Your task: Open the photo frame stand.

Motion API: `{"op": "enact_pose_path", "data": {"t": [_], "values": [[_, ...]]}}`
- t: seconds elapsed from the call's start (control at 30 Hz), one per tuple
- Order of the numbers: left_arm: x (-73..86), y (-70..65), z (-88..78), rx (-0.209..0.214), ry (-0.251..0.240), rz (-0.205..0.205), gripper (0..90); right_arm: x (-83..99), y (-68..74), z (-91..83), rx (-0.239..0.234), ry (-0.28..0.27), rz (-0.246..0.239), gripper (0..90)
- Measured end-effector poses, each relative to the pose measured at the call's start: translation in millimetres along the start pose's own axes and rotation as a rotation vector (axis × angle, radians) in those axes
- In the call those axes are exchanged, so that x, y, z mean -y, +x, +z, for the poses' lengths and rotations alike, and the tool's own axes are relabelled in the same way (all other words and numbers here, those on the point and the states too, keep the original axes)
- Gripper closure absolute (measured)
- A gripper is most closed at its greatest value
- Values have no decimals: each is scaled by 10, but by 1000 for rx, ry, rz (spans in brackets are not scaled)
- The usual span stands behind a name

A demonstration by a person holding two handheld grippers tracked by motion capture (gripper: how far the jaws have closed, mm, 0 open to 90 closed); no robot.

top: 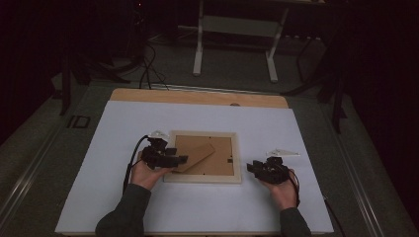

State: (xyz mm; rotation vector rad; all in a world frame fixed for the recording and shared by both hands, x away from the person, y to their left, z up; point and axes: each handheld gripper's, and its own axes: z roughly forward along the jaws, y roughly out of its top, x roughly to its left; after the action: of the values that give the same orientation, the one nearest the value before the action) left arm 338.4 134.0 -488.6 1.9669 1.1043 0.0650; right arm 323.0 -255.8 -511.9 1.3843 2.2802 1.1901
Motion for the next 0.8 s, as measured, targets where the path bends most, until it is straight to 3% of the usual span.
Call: {"op": "enact_pose_path", "data": {"t": [0.47,0.8], "values": [[28,-38,201,53,62,19,325,-4,-8,-5,-1,-3,2,622],[3,-30,263,39,86,49,344,1,-10,6,-2,2,4,621]]}}
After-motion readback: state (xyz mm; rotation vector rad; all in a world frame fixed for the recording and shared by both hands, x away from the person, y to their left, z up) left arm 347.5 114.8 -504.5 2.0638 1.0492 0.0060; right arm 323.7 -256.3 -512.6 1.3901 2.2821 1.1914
